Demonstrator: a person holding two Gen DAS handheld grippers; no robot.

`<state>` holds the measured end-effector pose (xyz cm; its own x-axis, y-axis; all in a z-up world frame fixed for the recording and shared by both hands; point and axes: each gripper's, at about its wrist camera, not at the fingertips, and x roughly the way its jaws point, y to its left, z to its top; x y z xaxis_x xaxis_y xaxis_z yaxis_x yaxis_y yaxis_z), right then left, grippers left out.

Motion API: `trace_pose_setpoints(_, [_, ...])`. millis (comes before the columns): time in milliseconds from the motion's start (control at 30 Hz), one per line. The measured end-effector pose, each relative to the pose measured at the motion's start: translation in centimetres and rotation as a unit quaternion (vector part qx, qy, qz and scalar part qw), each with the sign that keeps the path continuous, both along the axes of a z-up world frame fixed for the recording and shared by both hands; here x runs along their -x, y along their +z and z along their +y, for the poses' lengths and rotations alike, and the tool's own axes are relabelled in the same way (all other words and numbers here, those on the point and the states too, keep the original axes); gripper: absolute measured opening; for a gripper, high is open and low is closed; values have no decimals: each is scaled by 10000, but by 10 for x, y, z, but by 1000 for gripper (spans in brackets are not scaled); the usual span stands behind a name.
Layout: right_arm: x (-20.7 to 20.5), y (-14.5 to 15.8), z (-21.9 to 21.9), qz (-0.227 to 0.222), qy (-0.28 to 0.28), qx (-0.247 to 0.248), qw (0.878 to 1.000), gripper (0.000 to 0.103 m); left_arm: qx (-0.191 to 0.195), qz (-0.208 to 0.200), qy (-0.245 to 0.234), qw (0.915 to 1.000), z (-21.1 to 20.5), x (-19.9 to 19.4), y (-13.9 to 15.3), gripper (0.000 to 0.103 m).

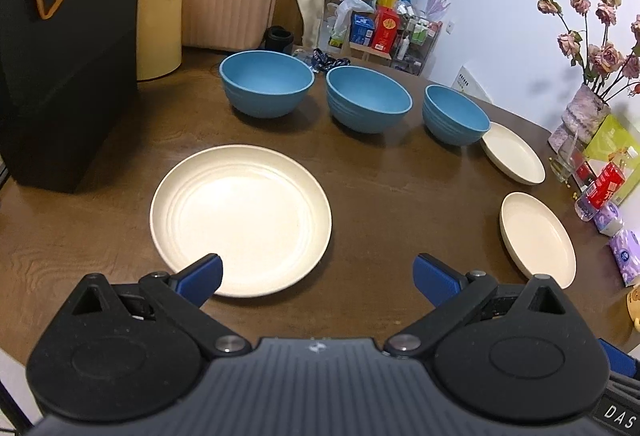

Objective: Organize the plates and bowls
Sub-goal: 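Lift both open tools away from the placed plate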

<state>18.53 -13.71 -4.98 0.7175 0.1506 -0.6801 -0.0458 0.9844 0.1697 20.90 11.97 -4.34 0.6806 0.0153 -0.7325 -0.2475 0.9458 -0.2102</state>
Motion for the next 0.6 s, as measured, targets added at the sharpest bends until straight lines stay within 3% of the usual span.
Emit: trace_pose_setpoints(600, [-11, -8, 10, 195, -431, 98, 9988, 103, 85, -63, -503, 9987, 11, -25, -4, 103])
